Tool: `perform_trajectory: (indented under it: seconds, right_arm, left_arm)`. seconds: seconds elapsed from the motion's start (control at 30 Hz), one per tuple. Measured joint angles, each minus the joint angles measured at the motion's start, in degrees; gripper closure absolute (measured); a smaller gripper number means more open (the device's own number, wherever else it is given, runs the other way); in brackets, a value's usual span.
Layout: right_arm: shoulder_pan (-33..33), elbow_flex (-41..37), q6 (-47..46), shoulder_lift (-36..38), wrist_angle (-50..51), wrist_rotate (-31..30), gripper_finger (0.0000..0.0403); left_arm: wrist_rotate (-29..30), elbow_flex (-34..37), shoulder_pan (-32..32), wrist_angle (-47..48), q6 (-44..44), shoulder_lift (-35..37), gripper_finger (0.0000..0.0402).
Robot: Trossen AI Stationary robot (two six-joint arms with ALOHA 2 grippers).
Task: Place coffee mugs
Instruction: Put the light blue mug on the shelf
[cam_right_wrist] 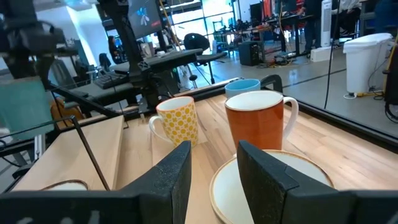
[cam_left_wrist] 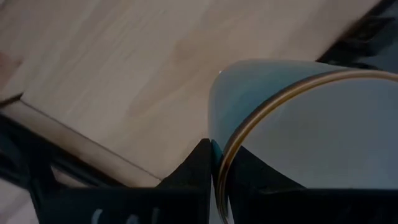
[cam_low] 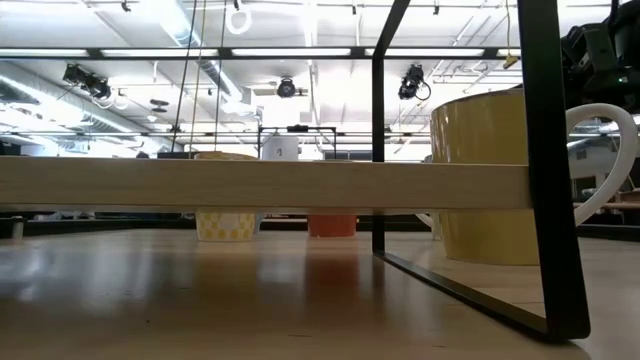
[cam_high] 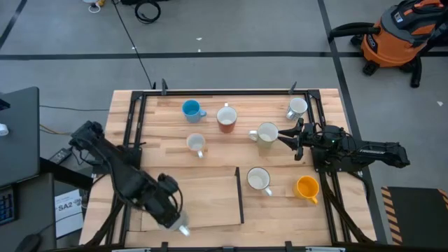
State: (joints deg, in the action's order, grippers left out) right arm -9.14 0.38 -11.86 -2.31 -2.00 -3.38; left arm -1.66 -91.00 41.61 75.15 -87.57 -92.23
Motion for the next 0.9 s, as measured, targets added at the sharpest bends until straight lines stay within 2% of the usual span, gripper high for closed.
perform_trajectory:
  seconds: [0.3,0.63,0.9]
  right_arm:
    - [0.0,0.0,0.0,0.0,0.0,0.0,0.0267]
    - [0.0,0.0,0.0,0.0,0.0,0.0,0.0267]
    - [0.0,0.0,0.0,0.0,0.0,0.0,0.0267]
  left_arm:
    - [-0.3,0.0,0.6,1.0,-3.4,-4.7,0.0368]
    - [0.3,0.1,0.6,2.8,-9.7,-5.0,0.0368]
    - [-0.6,4.1,0.8,0.8,-11.5,-5.0,0.0367]
